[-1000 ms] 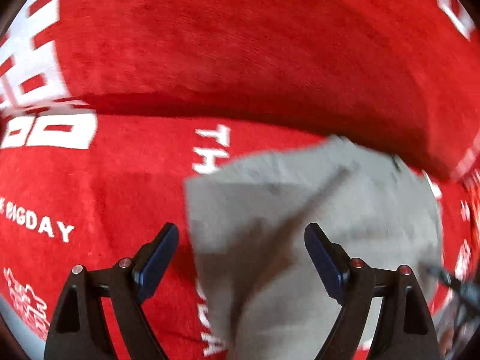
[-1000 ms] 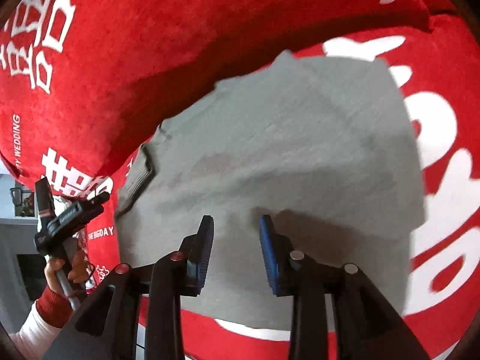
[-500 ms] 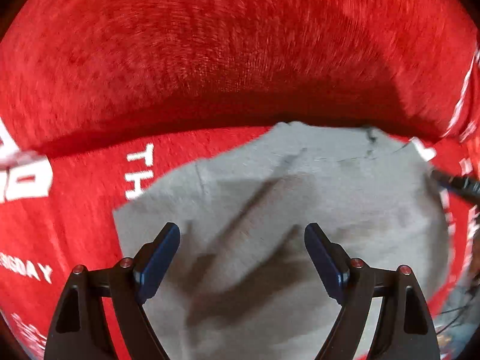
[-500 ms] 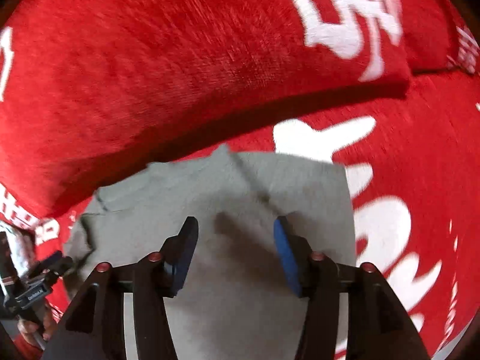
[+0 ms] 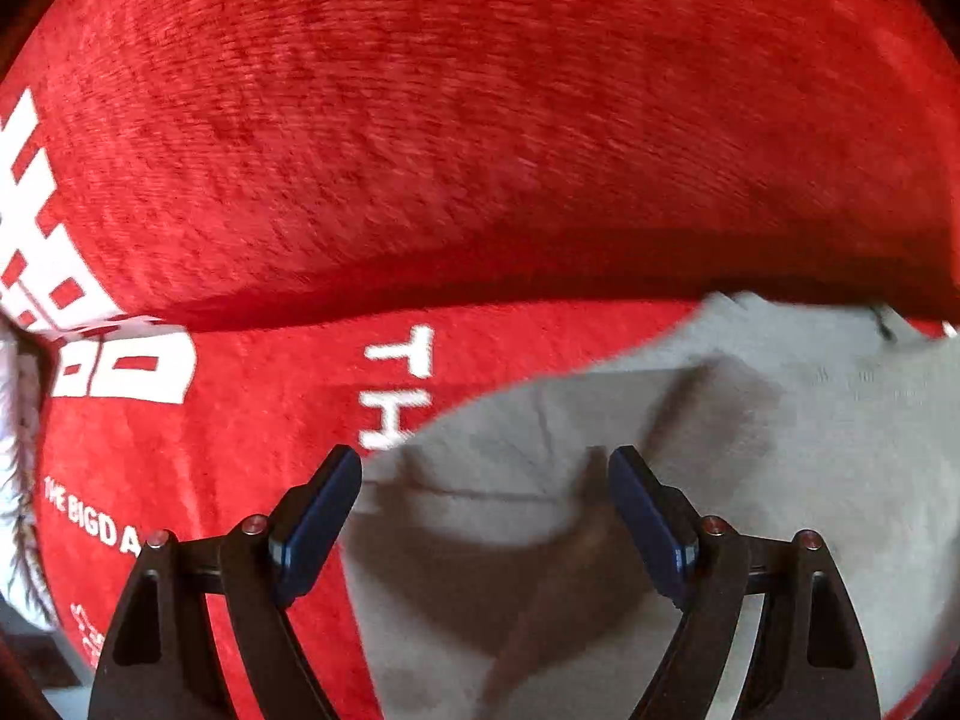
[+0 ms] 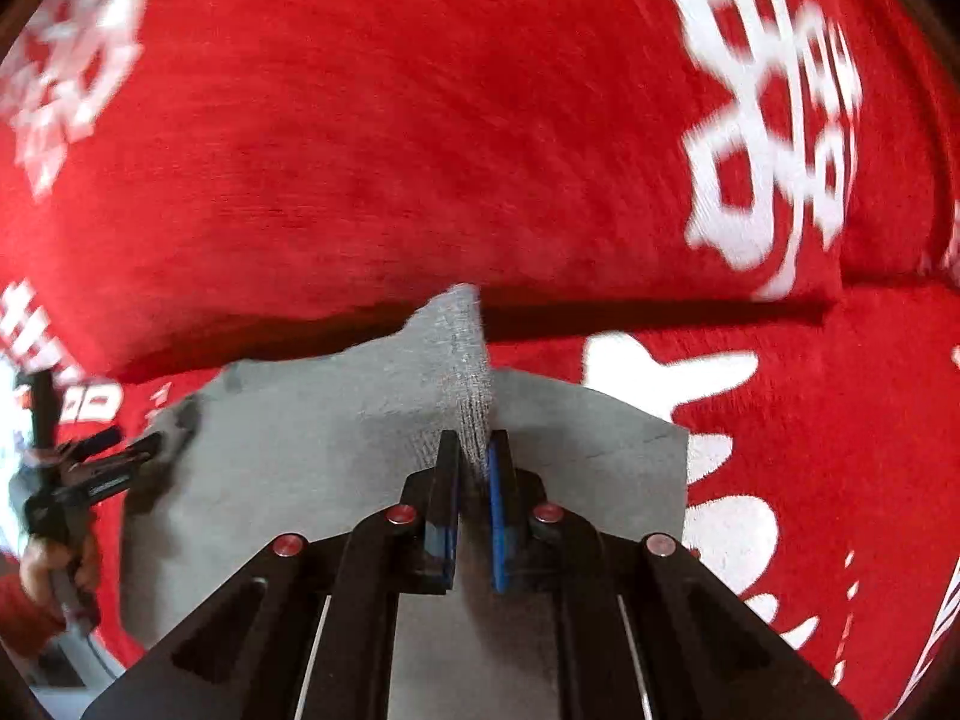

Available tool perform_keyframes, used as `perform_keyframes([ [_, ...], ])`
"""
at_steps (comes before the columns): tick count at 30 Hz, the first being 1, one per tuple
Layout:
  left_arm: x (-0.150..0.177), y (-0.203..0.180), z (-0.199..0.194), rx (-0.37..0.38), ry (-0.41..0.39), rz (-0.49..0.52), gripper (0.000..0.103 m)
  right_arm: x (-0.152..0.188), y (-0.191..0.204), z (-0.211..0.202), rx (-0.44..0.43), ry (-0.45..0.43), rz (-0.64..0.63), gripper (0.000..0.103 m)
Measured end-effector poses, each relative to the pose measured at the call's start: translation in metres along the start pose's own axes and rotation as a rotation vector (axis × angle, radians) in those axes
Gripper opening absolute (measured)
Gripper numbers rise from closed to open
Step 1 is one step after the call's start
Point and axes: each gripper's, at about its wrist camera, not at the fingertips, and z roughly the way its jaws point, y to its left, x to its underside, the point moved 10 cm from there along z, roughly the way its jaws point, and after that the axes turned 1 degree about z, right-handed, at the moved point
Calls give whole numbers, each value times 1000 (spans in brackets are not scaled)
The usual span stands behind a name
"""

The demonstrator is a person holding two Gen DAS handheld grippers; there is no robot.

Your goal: Fold small clothes

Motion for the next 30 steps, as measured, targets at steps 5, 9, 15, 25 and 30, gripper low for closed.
perform_keyframes([
  [5,4,34,-3,-45,19,-92,86,9,-22,28,20,69,130,19],
  [9,22,48,-28,2,10,-102,86,17,-19,-3,43,24,89,24],
  [15,51,-17,-74,347,36,36,86,36,17,-26,-107,33,87,24],
  [25,38,-58,-34,452,104,-117,86,67,18,2,-210,132,214,24],
  [30,27,-6,-24,260,72,-151,86,72,-10,-12,-192,95,298,24],
])
